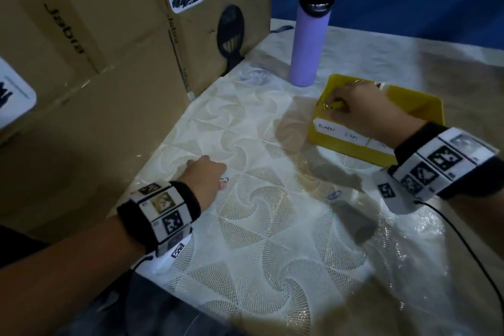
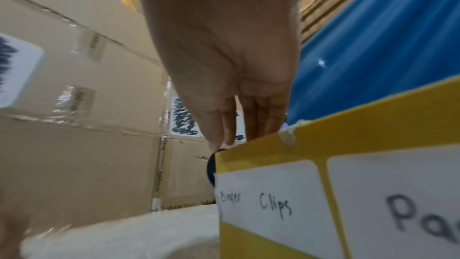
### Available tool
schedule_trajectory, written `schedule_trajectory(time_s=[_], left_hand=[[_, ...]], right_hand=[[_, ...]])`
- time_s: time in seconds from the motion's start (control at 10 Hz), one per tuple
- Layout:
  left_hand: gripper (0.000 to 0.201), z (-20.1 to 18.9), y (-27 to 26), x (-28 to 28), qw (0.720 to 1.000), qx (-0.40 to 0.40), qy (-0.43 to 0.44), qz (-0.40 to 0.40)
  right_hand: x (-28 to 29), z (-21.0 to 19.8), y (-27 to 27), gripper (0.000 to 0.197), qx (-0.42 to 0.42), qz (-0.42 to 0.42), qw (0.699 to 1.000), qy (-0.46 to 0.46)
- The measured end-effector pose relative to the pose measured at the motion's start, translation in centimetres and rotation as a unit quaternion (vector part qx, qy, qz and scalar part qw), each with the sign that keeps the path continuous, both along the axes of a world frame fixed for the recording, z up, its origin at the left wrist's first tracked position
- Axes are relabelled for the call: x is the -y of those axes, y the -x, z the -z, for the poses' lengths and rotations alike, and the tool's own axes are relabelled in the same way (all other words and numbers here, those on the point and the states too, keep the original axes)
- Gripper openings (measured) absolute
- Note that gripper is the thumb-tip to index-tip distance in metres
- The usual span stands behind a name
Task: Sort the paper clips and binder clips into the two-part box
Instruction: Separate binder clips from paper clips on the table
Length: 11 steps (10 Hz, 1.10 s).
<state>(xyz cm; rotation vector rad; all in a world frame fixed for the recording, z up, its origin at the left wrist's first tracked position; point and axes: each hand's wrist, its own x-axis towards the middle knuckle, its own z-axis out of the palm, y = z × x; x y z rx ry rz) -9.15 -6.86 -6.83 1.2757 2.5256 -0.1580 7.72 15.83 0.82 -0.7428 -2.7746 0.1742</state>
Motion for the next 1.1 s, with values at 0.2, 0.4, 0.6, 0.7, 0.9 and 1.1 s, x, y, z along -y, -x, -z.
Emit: schedule_trajectory(time_s=[0.2,0.4,0.6,0.7,0.9,1.1], left_hand=[[0.020,-0.4,-0.5,0.0,0.997,0.014,-0.046,0.062],[0.019,-3.2,-1.5,-2.8,0.993,0.071,0.023,0.094],[0.016,-10.6,-6.4,-13.2,0.947,0.134,-0.214,0.199],[0.023,-11.3,-7.8,-18.3,0.920,0.147,-0.303,0.202],[0.065,-9.3,-7.3,-18.7,0.932,0.109,-0.192,0.288],[0.013,-7.5,-5.8,-4.5,0.912,0.237,-0.117,0.314]], right_hand=[[3.4,3.1,-4.8,0.014,0.096,-0.142,0.984,0.044],[4.0,6.0,-6.0,0.019,0.207,-0.126,0.962,0.125],[4.3,5.8,-6.0,0.014,0.186,-0.121,0.965,0.142],[4.5,5.9,-6.0,0.015,0.167,-0.109,0.969,0.144],[4.2,5.9,-7.6,0.018,0.223,-0.085,0.953,0.187],[3.0,4.1,-9.8,0.014,0.223,-0.054,0.952,0.202]])
